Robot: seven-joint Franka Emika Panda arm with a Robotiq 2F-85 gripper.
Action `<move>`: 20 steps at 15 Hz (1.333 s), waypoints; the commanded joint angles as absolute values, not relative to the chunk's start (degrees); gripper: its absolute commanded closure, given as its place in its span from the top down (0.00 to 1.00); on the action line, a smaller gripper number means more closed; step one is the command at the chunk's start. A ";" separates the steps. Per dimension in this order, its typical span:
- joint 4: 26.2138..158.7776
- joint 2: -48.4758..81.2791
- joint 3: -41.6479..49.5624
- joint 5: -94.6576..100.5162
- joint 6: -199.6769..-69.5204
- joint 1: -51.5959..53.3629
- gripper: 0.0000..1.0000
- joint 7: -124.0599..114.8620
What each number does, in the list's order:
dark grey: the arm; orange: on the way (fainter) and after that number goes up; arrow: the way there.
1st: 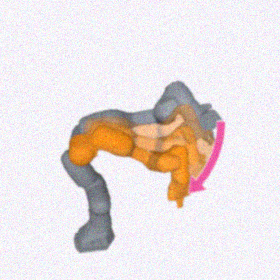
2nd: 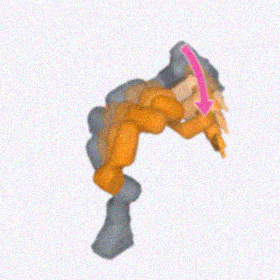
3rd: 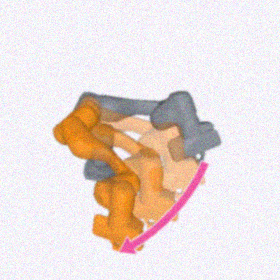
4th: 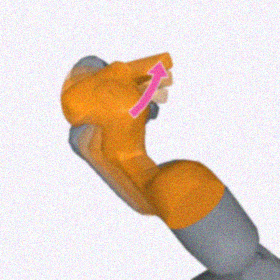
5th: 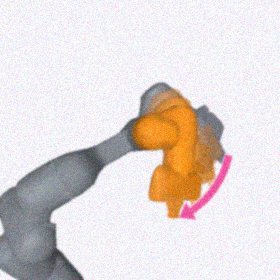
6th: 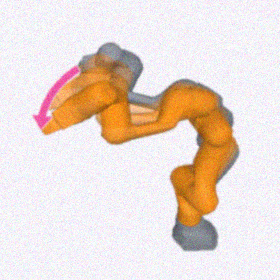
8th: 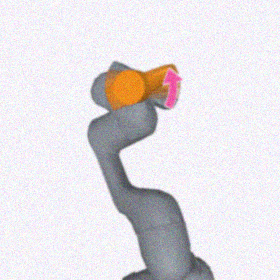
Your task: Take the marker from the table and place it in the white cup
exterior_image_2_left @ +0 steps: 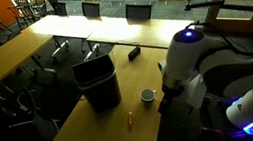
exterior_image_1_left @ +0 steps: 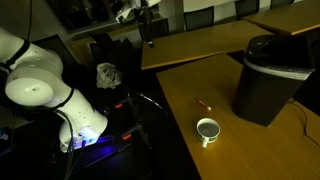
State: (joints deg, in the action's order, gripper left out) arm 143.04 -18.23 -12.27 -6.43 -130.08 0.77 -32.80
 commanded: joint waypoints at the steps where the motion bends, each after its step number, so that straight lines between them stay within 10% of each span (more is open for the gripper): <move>1: 140.38 -6.86 -13.27 -1.60 -142.34 -2.17 1.00 -44.79; 11: 123.20 25.77 6.90 10.16 -155.36 9.38 1.00 -80.29; 20: 121.07 29.06 9.62 8.43 -155.38 12.33 1.00 -80.95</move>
